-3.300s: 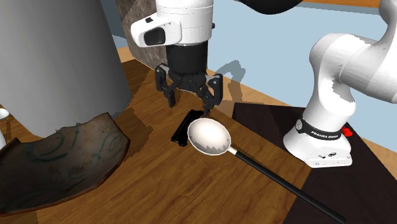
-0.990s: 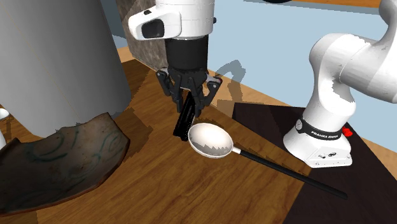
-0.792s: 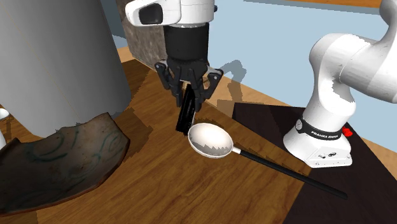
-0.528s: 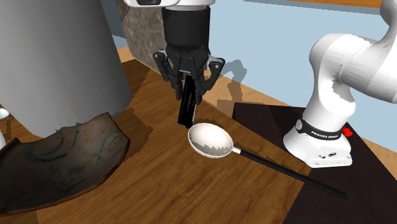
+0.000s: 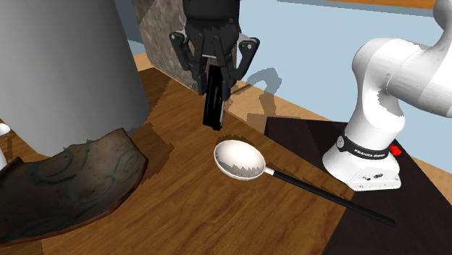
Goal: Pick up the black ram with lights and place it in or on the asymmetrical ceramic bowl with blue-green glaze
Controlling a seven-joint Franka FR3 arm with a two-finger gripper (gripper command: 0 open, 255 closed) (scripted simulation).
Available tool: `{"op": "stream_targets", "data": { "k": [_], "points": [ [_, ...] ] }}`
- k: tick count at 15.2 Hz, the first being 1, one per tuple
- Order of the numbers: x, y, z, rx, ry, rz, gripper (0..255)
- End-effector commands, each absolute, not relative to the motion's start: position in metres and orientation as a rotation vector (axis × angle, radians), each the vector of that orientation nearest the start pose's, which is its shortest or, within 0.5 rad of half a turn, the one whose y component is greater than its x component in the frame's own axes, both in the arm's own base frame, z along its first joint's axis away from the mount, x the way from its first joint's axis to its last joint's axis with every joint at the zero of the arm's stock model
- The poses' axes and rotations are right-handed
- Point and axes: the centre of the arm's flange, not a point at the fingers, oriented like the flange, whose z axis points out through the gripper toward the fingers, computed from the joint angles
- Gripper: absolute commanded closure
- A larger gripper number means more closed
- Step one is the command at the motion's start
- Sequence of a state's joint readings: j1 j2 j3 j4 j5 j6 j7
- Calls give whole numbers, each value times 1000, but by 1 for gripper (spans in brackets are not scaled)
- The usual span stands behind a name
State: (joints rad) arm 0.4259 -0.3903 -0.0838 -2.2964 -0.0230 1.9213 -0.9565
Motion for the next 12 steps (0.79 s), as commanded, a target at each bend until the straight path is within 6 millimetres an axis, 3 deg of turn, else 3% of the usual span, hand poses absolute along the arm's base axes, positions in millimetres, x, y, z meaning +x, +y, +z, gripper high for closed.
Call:
{"op": "stream_targets", "data": {
  "k": [1,4,12],
  "points": [
    [412,143,514,-2485,-1913,-25,255],
    [412,143,527,-2485,-1913,-25,255],
    [492,211,530,-2485,-1913,-25,255]
  ]
}}
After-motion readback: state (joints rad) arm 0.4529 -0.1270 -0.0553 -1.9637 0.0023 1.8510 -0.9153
